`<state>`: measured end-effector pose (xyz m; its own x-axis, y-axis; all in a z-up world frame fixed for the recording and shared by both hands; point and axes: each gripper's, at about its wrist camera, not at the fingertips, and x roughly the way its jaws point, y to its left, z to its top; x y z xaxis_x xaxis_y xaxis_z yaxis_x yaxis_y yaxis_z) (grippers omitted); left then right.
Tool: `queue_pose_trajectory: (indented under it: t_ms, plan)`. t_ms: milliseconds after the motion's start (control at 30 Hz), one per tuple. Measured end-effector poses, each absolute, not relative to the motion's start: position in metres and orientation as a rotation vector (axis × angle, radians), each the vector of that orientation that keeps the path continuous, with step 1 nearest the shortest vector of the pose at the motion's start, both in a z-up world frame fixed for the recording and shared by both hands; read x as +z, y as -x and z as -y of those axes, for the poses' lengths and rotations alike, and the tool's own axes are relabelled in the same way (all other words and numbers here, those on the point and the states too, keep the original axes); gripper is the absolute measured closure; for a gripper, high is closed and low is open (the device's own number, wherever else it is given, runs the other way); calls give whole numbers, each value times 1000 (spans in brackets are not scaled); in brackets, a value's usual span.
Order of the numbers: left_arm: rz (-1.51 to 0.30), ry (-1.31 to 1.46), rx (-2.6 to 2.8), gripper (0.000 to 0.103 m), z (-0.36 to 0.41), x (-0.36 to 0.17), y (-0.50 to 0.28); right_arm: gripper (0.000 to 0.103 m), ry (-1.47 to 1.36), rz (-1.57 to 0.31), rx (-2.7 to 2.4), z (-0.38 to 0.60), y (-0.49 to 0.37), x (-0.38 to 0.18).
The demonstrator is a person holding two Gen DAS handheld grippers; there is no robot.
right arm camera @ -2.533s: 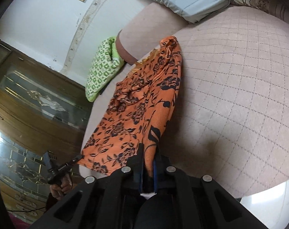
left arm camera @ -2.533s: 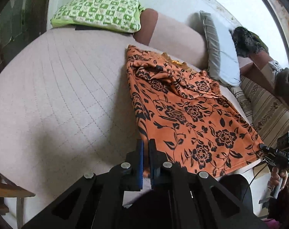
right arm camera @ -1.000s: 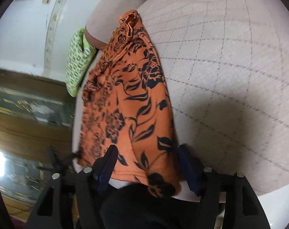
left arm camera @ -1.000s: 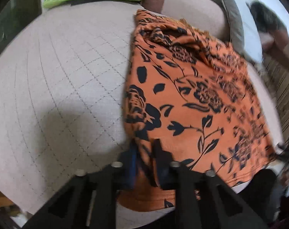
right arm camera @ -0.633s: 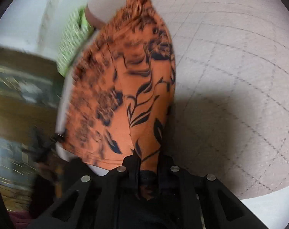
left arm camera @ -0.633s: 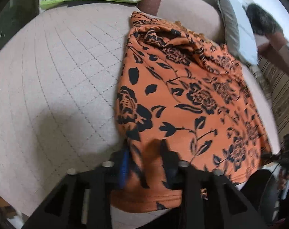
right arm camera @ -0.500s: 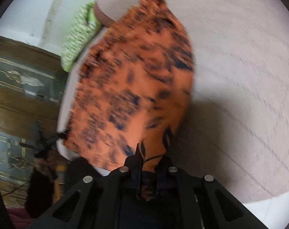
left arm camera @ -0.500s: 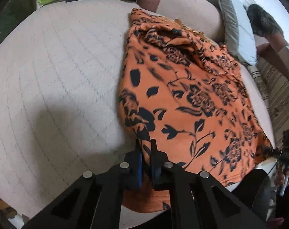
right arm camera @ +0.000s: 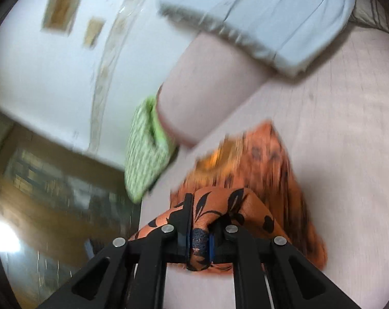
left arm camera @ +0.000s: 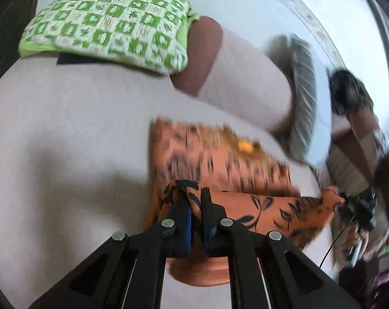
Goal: Fold small clothes
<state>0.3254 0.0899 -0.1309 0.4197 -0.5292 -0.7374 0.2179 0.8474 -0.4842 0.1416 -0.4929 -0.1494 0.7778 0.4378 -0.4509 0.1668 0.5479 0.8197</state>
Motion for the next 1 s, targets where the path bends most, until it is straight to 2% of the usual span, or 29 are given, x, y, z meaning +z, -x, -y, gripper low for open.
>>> queue_pose_trajectory:
  t_ms: [100,133,200,267,300,433,500,567,600,633,667,700,800,867,933,967,1000]
  plan:
    - [-1099,363,-393,94,-69,-159,-404,93,-1090,-680,121,518,-208,-173]
    - [-1121,358,-367,93,-64,-169,-419,90,-1127,-690,115,523,-225,-184]
    - [-1199,356,-292,85,-57,-202,-451,90,-1200,-739,74,532,-264,-217]
    - [-1219,328,-171,48,-60,-228,-473,88,-1253,-794,29,537,-292,-251]
    - [-1203,335,-129,45,-66,-233,-478,88,-1272,-818,10,540,-300,-264]
    - [-1093,628,-76,44,-124,-236,-473,86,-1444,-773,64,555,-304,-310]
    - [-1056,679,-73,43,-138,-229,-462,86,-1478,-747,107,563,-298,-311]
    - [-1052,644,-131,43,-138,-214,-443,80,-1487,-719,121,570,-290,-307]
    - [-1048,627,-177,43,-134,-208,-433,67,-1492,-698,101,571,-285,-300]
    - [-1045,584,-267,42,-123,-197,-415,43,-1487,-675,91,571,-280,-293]
    - [-1053,536,-322,39,-113,-192,-403,30,-1477,-646,90,574,-271,-283]
    - [-1064,476,-366,39,-102,-187,-393,23,-1455,-589,83,577,-256,-267]
    - [-1120,322,-480,38,-59,-184,-369,23,-1347,-545,52,571,-234,-233]
    - [-1182,266,-507,38,-28,-195,-371,26,-1214,-679,60,548,-236,-219]
    - [-1233,227,-489,38,-1,-209,-376,46,-1028,-810,74,508,-249,-210]
    - [-1246,211,-479,38,9,-215,-384,51,-976,-845,81,495,-252,-209]
    - [-1256,182,-468,38,18,-219,-387,63,-893,-904,113,469,-265,-212]
